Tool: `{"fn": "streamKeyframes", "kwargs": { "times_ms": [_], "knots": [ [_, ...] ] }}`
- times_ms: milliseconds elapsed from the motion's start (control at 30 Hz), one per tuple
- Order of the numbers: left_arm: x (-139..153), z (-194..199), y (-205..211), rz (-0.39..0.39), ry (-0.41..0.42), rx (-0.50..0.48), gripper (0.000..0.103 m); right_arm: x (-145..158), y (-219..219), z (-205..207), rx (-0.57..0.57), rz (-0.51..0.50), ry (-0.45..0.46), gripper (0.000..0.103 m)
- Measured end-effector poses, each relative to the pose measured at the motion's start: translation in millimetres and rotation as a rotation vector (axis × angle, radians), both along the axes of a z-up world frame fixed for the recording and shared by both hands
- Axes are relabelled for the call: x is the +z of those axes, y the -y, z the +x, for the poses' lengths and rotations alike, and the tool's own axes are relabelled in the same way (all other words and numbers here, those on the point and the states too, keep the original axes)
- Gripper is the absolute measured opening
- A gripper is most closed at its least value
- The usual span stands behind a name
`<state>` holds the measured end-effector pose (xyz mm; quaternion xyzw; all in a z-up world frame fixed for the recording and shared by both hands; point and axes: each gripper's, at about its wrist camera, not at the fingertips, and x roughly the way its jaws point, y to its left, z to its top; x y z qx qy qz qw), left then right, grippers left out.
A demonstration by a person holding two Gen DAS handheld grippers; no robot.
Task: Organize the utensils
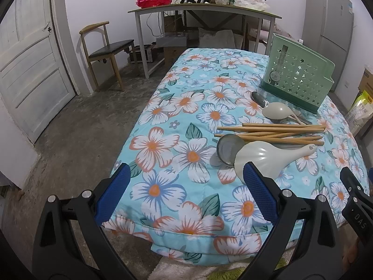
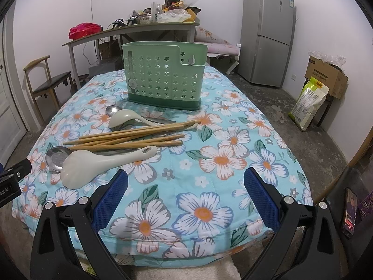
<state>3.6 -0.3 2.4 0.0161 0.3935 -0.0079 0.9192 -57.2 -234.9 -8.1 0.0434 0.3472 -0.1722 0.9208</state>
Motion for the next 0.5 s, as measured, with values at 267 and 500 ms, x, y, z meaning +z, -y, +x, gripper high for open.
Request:
{"fn": "streamKeyframes", "kwargs": {
  "times_ms": [267,500],
  "knots": [
    [-0.4,-0.4,-0.1,0.001,0.002,0.000,0.093,1.3,-0.2,-0.4,0.000,0.000,0.002,0.097],
    [-0.5,-0.8,0.1,0.000,0.001,-0.001,0.093,3.6,-3.1,-1.1,0.000,-0.002,0.006,0.097]
  ]
}}
